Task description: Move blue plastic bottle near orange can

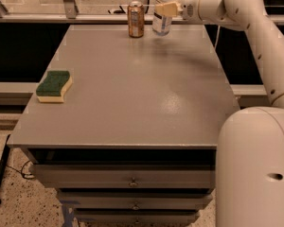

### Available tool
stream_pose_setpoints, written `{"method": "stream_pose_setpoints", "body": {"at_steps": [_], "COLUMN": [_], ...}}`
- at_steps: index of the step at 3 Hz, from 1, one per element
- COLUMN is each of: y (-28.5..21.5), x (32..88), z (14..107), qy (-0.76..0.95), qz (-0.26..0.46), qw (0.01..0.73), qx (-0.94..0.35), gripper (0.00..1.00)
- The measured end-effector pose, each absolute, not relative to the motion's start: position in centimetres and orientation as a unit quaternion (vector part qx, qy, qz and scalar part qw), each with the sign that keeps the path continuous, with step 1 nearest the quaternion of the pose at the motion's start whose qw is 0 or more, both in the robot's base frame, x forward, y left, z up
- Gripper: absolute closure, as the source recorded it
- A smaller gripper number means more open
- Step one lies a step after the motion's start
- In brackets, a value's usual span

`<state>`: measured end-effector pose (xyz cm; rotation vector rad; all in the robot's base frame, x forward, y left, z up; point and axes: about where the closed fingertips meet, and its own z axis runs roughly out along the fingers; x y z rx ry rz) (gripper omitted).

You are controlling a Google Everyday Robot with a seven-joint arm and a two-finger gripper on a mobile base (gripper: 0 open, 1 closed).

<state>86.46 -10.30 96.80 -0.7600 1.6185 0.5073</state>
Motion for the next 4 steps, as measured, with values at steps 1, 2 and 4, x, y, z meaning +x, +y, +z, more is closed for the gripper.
{"method": "stream_pose_setpoints", "body": {"at_steps": [1, 2, 4], "y": [-10.2, -9.5, -8.2], "x": [87.6, 88.4, 88.9], "z": [95.6, 94.6, 93.1], "qy": [0.704, 0.708, 0.718], "qz": [0.22, 0.223, 0.235], "qw": [0.59, 0.582, 0.558], "qx": [-0.328, -0.332, -0.343], "gripper": [1.0, 1.0, 0.59]}}
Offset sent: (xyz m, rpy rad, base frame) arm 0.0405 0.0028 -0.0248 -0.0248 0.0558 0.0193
